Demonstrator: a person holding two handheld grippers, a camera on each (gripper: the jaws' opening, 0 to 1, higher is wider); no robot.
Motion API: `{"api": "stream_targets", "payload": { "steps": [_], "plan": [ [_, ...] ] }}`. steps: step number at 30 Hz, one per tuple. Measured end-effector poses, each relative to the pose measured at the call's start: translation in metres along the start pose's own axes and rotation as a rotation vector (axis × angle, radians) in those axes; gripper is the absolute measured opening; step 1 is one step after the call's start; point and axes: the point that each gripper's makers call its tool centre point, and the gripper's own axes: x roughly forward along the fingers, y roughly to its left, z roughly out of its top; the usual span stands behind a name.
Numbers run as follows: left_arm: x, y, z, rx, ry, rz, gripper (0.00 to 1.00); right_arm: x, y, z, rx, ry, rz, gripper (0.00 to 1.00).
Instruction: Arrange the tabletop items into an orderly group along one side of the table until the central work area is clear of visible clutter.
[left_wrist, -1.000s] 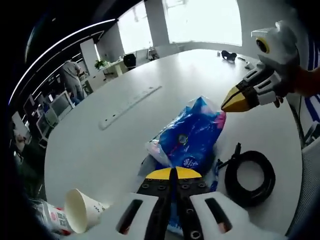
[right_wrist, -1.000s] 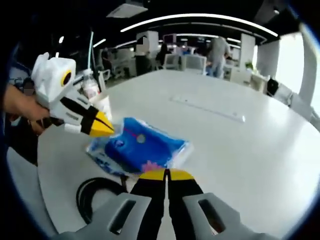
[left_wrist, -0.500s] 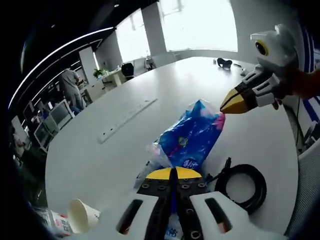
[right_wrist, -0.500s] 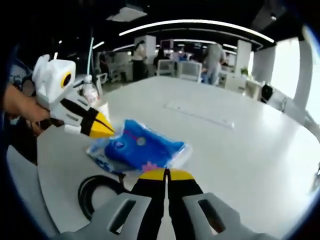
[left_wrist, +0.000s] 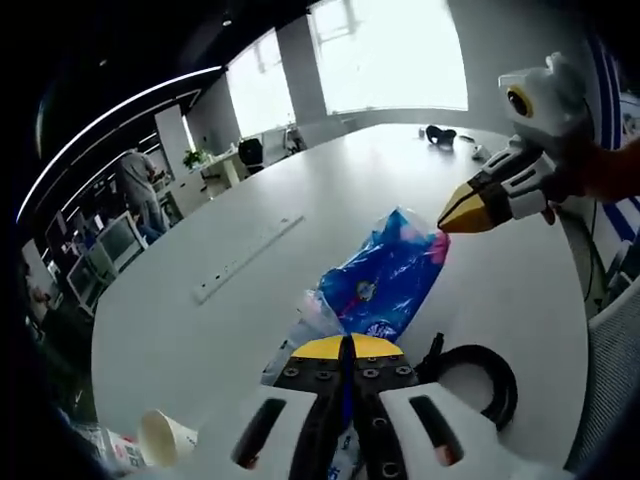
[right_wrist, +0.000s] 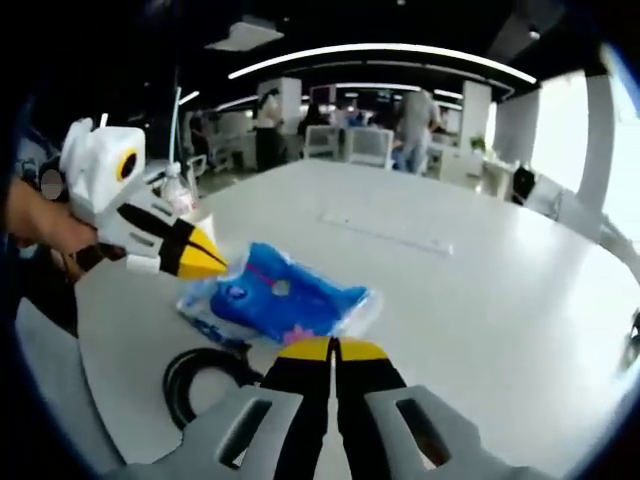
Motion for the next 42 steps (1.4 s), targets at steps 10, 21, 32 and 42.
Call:
{"api": "stream_targets", "payload": {
  "steps": [10,21,32,42],
  "plan": [
    [0.001,-0.017,0.012,0.018,-0.031,-0.018,0.0,-0.02,-0.009,0.0,0.022,-0.025,-0.031,0.0],
    [0.001,-0.037,0.016,0.032,-0.042,-0.04,0.0,-0.033,-0.015,-0.011,0.059,-0.026,-0.061,0.0],
    [0.0,-0.054,0.019,0.04,-0.056,-0.056,0.0,-0.047,-0.016,-0.022,0.068,-0.023,-0.081,0.0],
    [-0.002,-0.067,0.019,0.048,-0.064,-0.071,0.0,-0.059,-0.015,-0.03,0.065,-0.021,-0.092,0.0]
  ]
}}
